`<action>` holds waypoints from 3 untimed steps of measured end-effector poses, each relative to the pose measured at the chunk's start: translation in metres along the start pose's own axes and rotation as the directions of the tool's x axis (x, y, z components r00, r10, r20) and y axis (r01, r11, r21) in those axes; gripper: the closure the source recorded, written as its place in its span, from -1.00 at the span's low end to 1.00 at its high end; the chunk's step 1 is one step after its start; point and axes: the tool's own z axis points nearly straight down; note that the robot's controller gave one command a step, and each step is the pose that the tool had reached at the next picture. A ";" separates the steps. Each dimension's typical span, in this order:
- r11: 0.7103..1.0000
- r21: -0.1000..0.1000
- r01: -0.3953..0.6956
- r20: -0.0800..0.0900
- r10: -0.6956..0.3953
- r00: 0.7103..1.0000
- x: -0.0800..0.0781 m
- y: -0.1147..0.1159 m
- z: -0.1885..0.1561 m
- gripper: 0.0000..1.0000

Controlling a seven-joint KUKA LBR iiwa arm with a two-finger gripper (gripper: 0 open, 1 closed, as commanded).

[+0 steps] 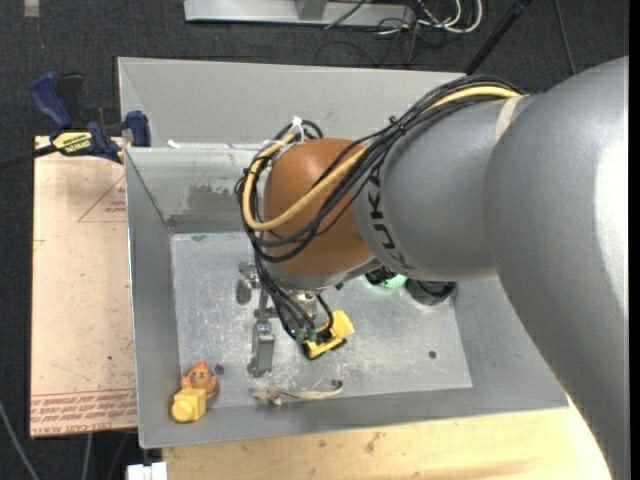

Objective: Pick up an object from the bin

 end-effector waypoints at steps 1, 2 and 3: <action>0.999 -0.002 0.046 0.005 -0.046 0.999 -0.004 -0.043 0.031 -1.00; 0.998 0.005 0.063 -0.007 -0.063 0.998 0.007 -0.081 0.047 -1.00; 1.000 0.000 0.021 -0.002 -0.021 1.000 -0.012 -0.070 -0.023 -1.00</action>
Offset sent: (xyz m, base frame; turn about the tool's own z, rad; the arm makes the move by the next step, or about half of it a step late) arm -0.0183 -0.0720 -0.0252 -0.0935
